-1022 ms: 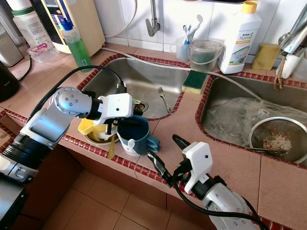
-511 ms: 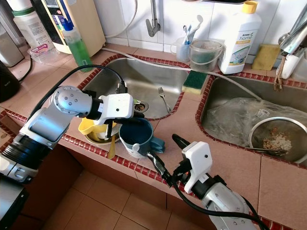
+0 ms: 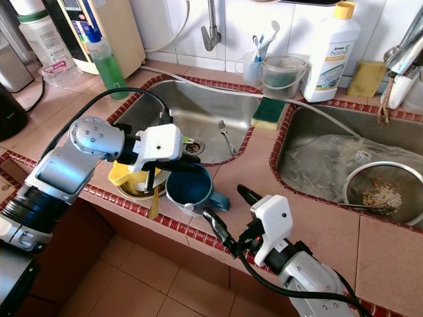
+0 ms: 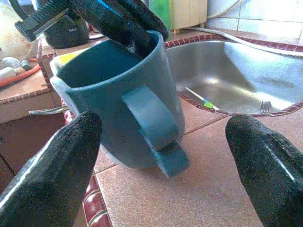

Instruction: Kitchen organization

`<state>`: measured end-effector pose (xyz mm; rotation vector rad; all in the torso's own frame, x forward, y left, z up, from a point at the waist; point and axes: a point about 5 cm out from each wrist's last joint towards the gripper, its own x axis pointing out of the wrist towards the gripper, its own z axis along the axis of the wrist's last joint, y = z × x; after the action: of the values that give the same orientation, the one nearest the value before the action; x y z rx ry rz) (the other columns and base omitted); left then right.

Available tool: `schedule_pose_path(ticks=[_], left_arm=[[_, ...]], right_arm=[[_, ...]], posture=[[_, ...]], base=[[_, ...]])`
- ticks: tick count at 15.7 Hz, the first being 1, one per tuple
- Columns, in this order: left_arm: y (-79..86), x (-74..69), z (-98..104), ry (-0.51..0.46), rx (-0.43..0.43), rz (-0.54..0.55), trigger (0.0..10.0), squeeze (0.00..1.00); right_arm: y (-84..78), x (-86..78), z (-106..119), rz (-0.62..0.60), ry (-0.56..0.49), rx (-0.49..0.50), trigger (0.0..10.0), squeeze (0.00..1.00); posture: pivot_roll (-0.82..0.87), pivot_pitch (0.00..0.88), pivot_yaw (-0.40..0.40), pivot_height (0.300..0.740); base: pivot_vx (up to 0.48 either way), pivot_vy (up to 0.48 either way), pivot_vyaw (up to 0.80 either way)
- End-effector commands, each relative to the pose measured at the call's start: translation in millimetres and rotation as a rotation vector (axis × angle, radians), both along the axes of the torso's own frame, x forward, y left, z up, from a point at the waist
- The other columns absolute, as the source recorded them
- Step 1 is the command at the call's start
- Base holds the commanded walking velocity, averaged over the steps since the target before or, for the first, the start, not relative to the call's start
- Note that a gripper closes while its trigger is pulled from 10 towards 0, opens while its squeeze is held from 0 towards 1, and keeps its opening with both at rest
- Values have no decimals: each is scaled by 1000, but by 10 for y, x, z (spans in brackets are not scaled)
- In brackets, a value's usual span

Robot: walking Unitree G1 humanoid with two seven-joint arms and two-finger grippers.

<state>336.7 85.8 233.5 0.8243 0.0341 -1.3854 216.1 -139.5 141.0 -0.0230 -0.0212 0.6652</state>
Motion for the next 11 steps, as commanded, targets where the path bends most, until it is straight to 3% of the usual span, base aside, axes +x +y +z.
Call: schedule_pose_path(ticks=[1,8,11], left_arm=[[26,-13,-36,36,-1,2,0,0],[31,-30,8,85,-51,2,0,0],[16,22,85,108,-130,43,0,0]], right_arm=[[26,3,4,22,-5,-5,10000,0],[24,12,13,27,-9,-6,10000,0],[22,17,15,25,-9,-3,10000,0]], posture=[[-188,75,114,740],[-185,75,110,740],[-186,74,112,740]], base=[[0,0,0],[0,0,0],[0,0,0]])
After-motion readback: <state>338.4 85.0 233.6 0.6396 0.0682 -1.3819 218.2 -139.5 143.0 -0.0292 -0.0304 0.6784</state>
